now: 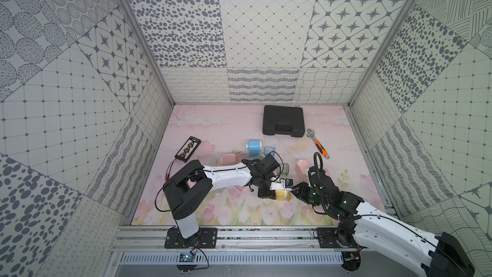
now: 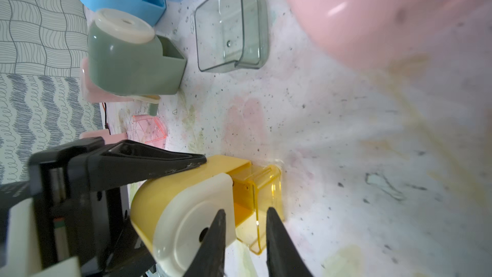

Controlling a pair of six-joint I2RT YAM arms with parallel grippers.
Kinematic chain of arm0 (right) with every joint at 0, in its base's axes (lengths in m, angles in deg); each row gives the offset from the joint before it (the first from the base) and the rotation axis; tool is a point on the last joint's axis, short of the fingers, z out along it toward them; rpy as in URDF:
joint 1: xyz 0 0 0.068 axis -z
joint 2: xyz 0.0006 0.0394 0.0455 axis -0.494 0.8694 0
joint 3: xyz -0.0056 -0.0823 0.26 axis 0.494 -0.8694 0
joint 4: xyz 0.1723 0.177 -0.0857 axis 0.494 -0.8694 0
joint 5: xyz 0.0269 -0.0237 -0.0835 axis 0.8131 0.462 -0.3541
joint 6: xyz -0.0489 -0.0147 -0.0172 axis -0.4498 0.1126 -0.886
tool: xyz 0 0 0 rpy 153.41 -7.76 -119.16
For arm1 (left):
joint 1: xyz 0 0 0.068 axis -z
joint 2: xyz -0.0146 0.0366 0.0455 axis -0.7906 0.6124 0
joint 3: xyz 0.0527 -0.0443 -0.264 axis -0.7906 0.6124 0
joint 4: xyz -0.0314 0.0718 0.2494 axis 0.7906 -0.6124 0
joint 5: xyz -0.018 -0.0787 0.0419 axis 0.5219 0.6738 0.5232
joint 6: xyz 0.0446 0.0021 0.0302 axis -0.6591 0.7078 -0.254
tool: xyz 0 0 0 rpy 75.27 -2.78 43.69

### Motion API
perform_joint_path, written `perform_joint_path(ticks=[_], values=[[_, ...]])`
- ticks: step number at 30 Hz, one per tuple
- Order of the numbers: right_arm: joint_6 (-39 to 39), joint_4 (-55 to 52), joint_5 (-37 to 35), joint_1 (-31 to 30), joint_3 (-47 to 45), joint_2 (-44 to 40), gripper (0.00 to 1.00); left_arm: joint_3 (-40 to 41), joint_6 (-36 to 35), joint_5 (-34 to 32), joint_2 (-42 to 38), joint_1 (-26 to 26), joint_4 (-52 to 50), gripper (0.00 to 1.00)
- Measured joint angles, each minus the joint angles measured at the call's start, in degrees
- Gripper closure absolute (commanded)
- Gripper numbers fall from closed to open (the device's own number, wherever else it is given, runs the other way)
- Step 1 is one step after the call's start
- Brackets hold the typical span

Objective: Put the tray back into the pencil sharpener
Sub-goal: Close the container of the pencil sharpener.

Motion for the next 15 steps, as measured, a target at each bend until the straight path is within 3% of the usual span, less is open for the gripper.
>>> perform_joint_path(ticks=[5, 15], values=[[1.62, -4.46, -2.86, -0.07, -0.11, -1.92, 0.81, 0.96, 0.39, 0.15, -0.28, 0.02, 1.62, 0.59], [2.49, 4.13, -2.23, -5.64, -0.07, 15.52, 0.84, 2.16, 0.94, 0.74, -0.39, 0.02, 4.2, 0.62]])
